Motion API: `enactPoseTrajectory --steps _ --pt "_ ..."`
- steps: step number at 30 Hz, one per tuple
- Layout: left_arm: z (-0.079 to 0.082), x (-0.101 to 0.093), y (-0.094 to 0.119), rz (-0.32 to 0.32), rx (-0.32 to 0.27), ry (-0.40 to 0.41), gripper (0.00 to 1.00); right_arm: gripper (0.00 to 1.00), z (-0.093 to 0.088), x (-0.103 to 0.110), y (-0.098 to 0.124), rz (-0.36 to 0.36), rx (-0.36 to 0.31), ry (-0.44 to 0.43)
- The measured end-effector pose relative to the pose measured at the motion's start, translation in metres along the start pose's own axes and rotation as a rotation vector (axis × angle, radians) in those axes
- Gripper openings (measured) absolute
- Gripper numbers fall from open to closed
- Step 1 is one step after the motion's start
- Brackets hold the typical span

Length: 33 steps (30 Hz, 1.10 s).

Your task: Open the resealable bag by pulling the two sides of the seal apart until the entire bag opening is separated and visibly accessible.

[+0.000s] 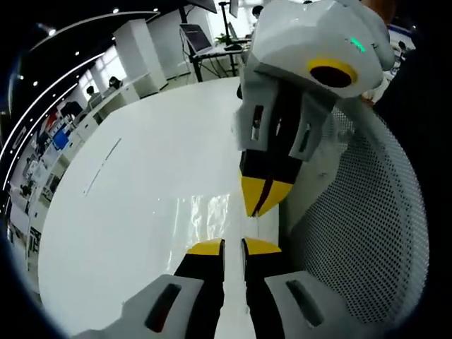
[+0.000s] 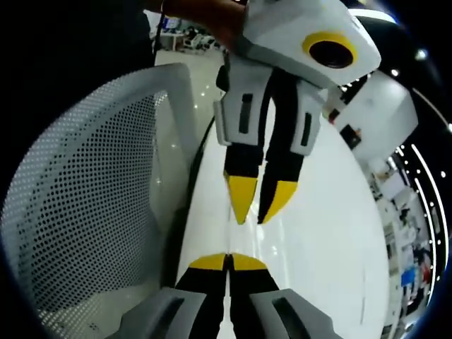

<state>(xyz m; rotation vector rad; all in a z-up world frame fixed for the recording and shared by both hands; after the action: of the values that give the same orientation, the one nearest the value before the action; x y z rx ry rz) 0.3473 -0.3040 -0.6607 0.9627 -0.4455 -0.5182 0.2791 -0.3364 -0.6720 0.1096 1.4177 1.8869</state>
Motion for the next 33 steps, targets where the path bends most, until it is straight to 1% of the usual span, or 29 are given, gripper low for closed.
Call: enactPoseTrajectory --steps 2,3,4,5,6,7,10,11,13,18,23,26,30,32,33 --pt "-0.002 0.0 -0.001 -0.005 0.008 0.008 0.04 0.0 0.0 0.0 0.001 -0.002 0.0 0.001" --pt "-0.003 0.0 -0.003 -0.008 0.009 0.02 0.01 0.0 0.0 0.0 0.001 -0.003 -0.001 0.0" --pt "-0.004 -0.001 -0.003 -0.017 0.013 0.043 0.0 0.0 -0.001 -0.001 0.001 -0.005 -0.002 -0.002" --pt "-0.002 -0.001 -0.003 -0.032 -0.007 0.107 0.0 0.0 -0.001 -0.001 0.001 -0.006 -0.002 -0.003" --pt "-0.004 -0.001 -0.001 -0.045 -0.007 0.126 0.0 0.0 -0.001 -0.001 0.001 -0.006 -0.001 -0.004" --pt "-0.004 0.001 -0.001 -0.038 -0.007 0.117 0.0 0.0 -0.001 -0.001 0.002 -0.006 -0.001 -0.005" --pt "-0.003 0.006 0.001 -0.007 -0.015 0.138 0.0 0.0 -0.001 0.0 0.002 -0.004 -0.006 -0.009" --pt "-0.003 0.009 0.002 0.016 -0.024 0.157 0.0 0.0 -0.001 0.0 0.002 -0.005 -0.007 -0.009" --pt "-0.002 0.014 0.004 0.034 -0.035 0.195 0.0 0.0 0.0 0.0 0.002 -0.006 -0.009 -0.01" --pt "0.002 0.023 0.009 0.088 -0.054 0.188 0.0 0.0 0.0 -0.001 0.002 -0.008 -0.011 -0.012" --pt "0.004 0.027 0.011 0.103 -0.051 0.197 0.0 0.0 -0.001 -0.001 0.002 -0.006 -0.011 -0.019" --pt "0.006 0.031 0.013 0.128 -0.057 0.197 0.0 0.0 -0.001 0.0 0.003 -0.004 -0.011 -0.021" --pt "0.01 0.041 0.021 0.182 -0.071 0.193 0.0 0.0 -0.002 0.002 0.002 0.0 -0.013 -0.031" --pt "0.013 0.046 0.025 0.204 -0.085 0.19 0.0 0.0 -0.001 0.002 0.001 0.0 -0.016 -0.035" --pt "0.015 0.051 0.028 0.225 -0.098 0.195 0.0 0.0 -0.001 0.002 0.001 0.0 -0.018 -0.037"
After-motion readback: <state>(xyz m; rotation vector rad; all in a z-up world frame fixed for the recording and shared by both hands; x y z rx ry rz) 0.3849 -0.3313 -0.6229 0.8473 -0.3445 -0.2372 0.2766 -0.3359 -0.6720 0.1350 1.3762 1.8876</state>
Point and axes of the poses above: the point that each gripper's makers call its tool centre point, and the gripper's own axes: y roughly backward along the fingers, x roughly to its left, z roughly out of its top, the point moved 5 cm from there along y, roughly backward along the fingers, and after that the axes turned 9 degrees about x, right-handed, at the moved point
